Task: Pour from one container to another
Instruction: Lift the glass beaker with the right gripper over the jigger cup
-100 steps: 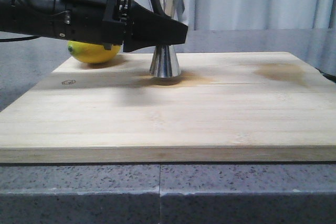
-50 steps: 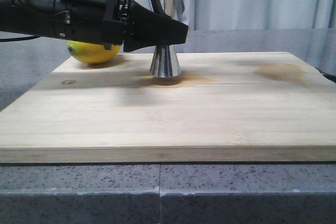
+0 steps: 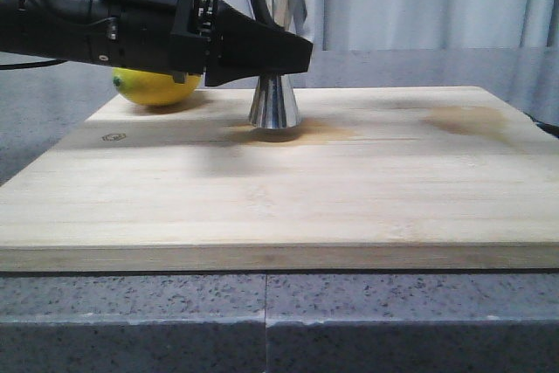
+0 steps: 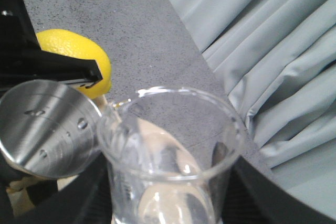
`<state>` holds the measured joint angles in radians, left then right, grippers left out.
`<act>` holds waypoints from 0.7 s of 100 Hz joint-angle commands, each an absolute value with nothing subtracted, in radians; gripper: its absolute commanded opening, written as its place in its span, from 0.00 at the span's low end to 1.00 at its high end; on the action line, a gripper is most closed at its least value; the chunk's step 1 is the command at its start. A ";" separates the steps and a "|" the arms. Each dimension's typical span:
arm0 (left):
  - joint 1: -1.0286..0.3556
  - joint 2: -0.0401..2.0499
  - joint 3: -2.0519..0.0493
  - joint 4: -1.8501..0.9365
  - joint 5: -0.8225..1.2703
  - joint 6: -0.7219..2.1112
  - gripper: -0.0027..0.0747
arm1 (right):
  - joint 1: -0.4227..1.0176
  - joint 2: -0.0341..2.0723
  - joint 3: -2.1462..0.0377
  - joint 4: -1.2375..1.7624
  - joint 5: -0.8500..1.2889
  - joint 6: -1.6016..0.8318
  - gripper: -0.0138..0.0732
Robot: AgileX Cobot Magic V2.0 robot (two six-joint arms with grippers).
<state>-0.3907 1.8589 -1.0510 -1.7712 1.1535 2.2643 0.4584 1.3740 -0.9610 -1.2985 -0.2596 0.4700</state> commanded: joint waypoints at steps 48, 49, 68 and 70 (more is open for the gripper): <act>-0.401 1.817 -1.079 -1.850 1.251 2.264 0.14 | 0.460 1.347 -1.026 -1.434 -0.234 0.474 0.46; -0.401 1.817 -1.079 -1.850 1.251 2.264 0.14 | 0.460 1.347 -1.026 -1.436 -0.234 0.474 0.46; -0.401 1.817 -1.079 -1.850 1.251 2.264 0.14 | 0.460 1.347 -1.026 -1.472 -0.249 0.474 0.46; -0.401 1.817 -1.079 -1.850 1.251 2.264 0.14 | 0.460 1.347 -1.026 -1.480 -0.249 0.474 0.46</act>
<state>-0.3907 1.8589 -1.0510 -1.7712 1.1535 2.2643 0.4600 1.3755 -0.9867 -1.4661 -0.2308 0.4700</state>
